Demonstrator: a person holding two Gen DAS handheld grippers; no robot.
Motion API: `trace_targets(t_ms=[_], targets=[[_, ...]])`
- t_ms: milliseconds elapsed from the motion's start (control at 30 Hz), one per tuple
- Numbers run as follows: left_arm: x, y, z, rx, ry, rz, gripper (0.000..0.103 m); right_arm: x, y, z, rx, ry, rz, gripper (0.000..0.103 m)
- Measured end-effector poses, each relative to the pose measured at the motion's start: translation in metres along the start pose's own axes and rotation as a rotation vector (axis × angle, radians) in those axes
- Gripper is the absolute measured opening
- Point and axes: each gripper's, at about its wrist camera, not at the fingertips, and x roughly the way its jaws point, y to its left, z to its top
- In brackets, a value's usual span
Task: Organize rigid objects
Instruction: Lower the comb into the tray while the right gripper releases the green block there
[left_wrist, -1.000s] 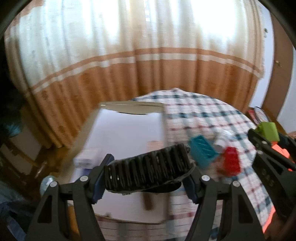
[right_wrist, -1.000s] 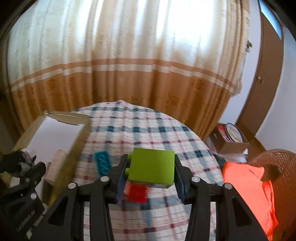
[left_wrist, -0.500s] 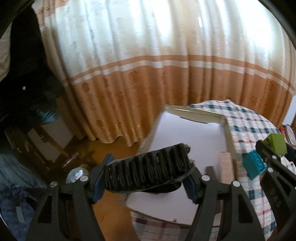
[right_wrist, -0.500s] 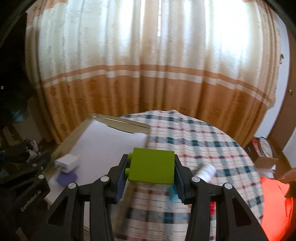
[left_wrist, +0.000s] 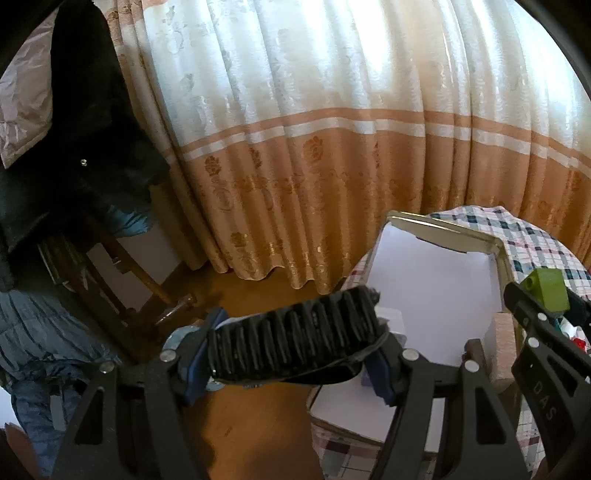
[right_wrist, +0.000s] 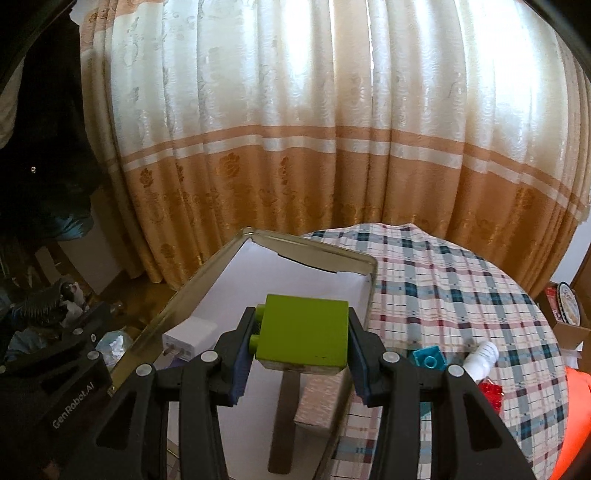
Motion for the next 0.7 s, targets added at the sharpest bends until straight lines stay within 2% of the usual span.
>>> trace_targets(t_ms=[433,700], targets=[[0.008,0.002,0.001,-0.01,0.008,0.031,0.07,0.018,0.007,0.003,-0.011,0.018,0.034,0.048],[0.011,-0.012,-0.001,0.006,0.018,0.018,0.07,0.041,-0.012,0.009,0.03,0.074,0.034,0.048]])
